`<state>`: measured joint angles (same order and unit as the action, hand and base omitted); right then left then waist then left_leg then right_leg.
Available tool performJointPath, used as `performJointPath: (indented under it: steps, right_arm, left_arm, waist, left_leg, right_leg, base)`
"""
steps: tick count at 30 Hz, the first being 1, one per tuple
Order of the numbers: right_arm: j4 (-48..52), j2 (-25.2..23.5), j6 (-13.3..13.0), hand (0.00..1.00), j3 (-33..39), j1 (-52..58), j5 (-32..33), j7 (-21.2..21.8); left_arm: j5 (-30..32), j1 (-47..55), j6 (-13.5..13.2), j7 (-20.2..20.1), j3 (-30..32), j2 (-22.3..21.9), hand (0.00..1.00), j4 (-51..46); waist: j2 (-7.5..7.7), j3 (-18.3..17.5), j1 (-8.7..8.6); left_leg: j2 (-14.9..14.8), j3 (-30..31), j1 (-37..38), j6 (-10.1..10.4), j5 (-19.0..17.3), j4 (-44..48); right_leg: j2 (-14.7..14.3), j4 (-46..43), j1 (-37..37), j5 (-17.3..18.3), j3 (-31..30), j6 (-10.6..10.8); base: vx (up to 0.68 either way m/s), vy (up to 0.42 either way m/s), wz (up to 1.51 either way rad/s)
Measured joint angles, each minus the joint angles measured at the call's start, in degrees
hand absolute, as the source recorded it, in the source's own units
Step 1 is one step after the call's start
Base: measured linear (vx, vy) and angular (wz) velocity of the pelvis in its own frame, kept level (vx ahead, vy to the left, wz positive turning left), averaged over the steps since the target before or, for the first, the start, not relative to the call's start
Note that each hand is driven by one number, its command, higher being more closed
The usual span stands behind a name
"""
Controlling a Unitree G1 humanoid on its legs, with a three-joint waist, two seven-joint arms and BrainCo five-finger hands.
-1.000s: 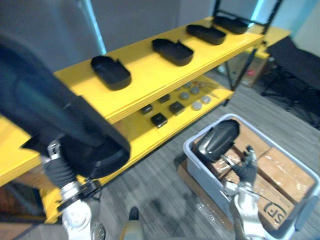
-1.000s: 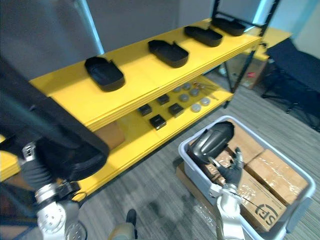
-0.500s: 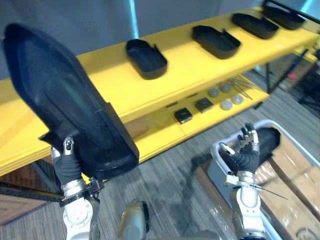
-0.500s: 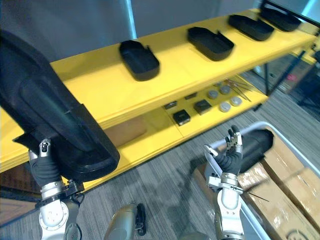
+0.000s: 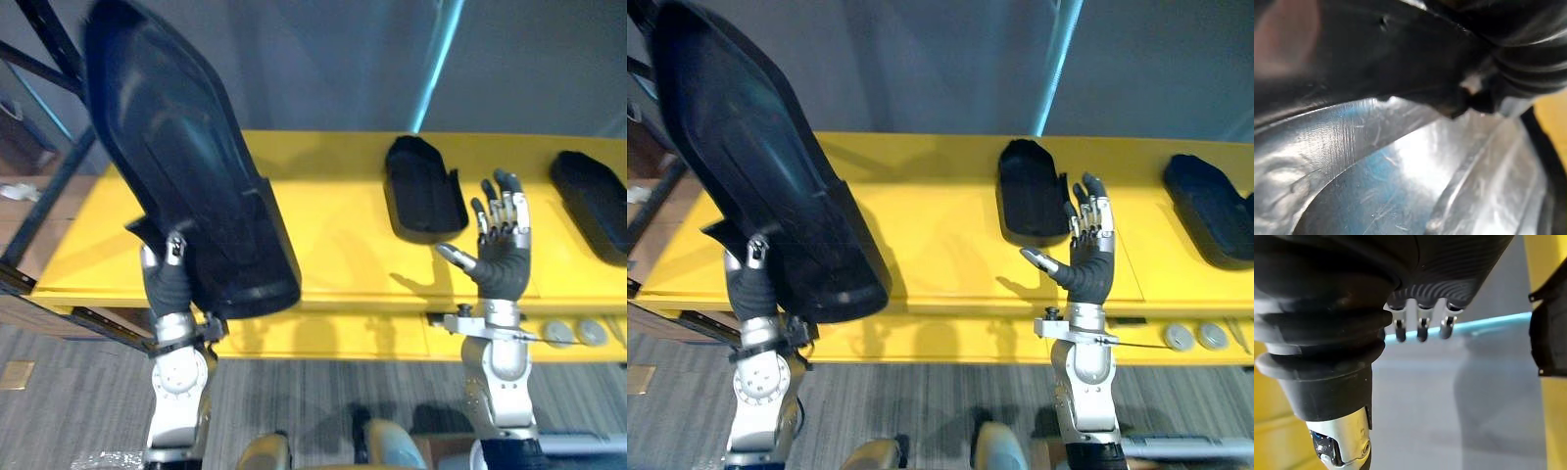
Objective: Walk over and take plastic housings, then place them on the shelf
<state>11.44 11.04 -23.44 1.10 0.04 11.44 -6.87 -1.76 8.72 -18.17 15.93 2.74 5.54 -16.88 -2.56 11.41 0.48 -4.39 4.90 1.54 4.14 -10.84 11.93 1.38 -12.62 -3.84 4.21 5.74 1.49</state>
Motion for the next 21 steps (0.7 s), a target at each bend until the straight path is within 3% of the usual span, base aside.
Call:
performJointPath:
  steps: [3,8,9,10,12,13,14,16,19,21]
  right_arm:
    - [0.0,-0.4,0.9,0.0,2.5,2.1,-1.4,-1.9]
    - [1.1,-0.5,1.2,0.0,8.7,3.9,-4.1,-5.1]
    - [1.7,-0.6,1.0,0.0,10.0,3.5,-4.3,-5.6]
    - [1.7,-0.3,0.7,0.0,10.9,3.0,-4.3,-5.6]
    - [2.0,0.9,0.3,0.0,11.4,2.8,-4.0,-5.7]
    - [3.2,1.4,0.1,0.0,12.1,3.2,-3.7,-5.6]
    - [3.5,0.8,0.0,0.0,12.5,3.5,-3.7,-5.6]
    - [5.7,0.2,0.0,0.0,12.9,5.2,-3.4,-5.3]
    - [8.3,-0.7,-0.2,0.0,13.5,6.9,-2.7,-3.4]
    - [9.4,-1.4,-0.1,0.0,13.4,8.3,-2.7,-1.6]
  left_arm:
    - [-0.1,-0.3,-0.1,-2.0,-0.3,0.0,1.0,0.0]
    - [-0.5,-0.9,-0.1,-2.6,-0.5,0.0,1.0,0.1]
    - [-0.4,-0.9,-0.2,-2.6,-0.6,0.4,1.0,0.1]
    - [0.2,-0.9,-0.2,-2.6,-0.5,0.8,1.0,0.2]
    - [0.7,-1.2,-0.2,-2.6,-0.6,0.8,1.0,0.2]
    - [1.5,-2.0,0.3,-2.6,-0.6,0.9,1.0,0.2]
    - [2.2,-2.9,0.6,-2.6,-0.3,1.5,1.0,0.4]
    - [3.0,-5.6,3.0,-2.7,0.6,5.1,1.0,0.9]
    - [3.2,-7.7,7.5,-3.3,2.4,8.6,1.0,1.5]
    - [2.1,-9.8,12.2,-4.4,3.5,10.4,1.0,3.0]
  waist:
    - [0.03,0.0,-1.29]
    - [1.07,0.6,-2.05]
    - [1.35,0.9,-2.75]
    - [0.86,0.7,-3.18]
    - [-0.46,0.3,-4.41]
    - [-1.53,0.0,-4.6]
    - [-1.17,0.3,-4.63]
    - [0.3,1.1,-6.03]
    - [0.9,0.8,-6.54]
    - [1.37,0.5,-7.29]
  left_leg:
    - [0.3,-6.9,0.4,-0.4,1.5,-0.3]
    - [3.6,-6.9,-2.0,1.0,2.2,6.8]
    - [2.5,-7.7,-3.1,-1.6,0.2,8.9]
    - [-0.4,-8.4,-2.8,-1.4,0.3,8.6]
    - [-2.8,-8.4,-1.8,-0.3,0.1,6.3]
    - [-2.7,-8.9,-1.2,2.8,-2.2,3.9]
    - [-1.7,-10.0,-1.2,2.6,-2.3,4.1]
    - [1.2,-12.3,-1.1,0.8,-2.4,4.0]
    - [2.5,-14.2,-0.6,-0.1,-2.0,2.9]
    - [3.1,-14.3,-0.6,-0.2,-1.9,2.3]
  right_leg:
    - [1.5,0.7,1.4,0.1,1.1,-0.1]
    - [5.3,0.7,2.0,0.8,-1.3,0.4]
    - [5.7,0.1,1.6,1.0,-2.3,0.8]
    - [5.4,-1.8,0.2,2.2,-3.7,1.5]
    - [5.4,-4.5,-2.0,3.5,-6.1,3.4]
    - [5.7,-5.5,-3.5,3.4,-7.9,4.4]
    - [6.7,-5.5,-3.8,3.0,-8.9,5.0]
    - [9.3,-1.2,-2.7,-0.4,-10.8,7.4]
    - [10.8,4.3,-0.9,-3.8,-11.0,7.4]
    - [11.4,7.0,0.2,-5.8,-10.6,8.6]
  base:
    - [0.06,0.008,0.23]
    - [-0.03,0.097,-0.13]
    - [-0.14,0.159,-0.38]
    - [-0.18,0.206,-0.49]
    - [-0.14,0.292,-0.62]
    - [-0.08,0.349,-0.61]
    - [-0.06,0.333,-0.59]
    - [-0.06,0.298,-0.37]
    - [0.02,0.247,-0.22]
    - [0.07,0.066,0.02]
